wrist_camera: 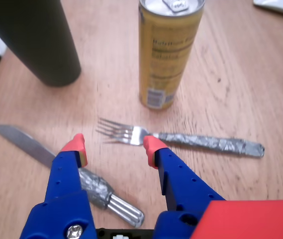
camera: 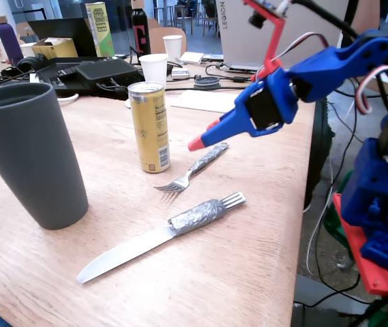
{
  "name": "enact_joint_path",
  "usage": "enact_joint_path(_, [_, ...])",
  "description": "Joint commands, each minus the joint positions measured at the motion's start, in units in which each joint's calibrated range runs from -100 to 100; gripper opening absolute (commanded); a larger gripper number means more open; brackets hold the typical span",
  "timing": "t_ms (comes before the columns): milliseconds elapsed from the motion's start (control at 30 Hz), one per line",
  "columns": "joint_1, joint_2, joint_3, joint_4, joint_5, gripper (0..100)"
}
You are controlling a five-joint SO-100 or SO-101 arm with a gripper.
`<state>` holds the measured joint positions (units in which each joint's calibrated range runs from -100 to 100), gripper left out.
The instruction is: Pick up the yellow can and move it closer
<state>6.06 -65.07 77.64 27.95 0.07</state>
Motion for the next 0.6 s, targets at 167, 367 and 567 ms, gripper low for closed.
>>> enact_joint_path(167, [11.71, 12.15, -2.65, -12.84, 0.24, 26])
enact_joint_path(367, [10.02, 17.38, -2.37, -28.53, 0.49, 26])
enact_joint_path(567, [11.71, 17.47, -2.27, -28.44, 4.74, 26])
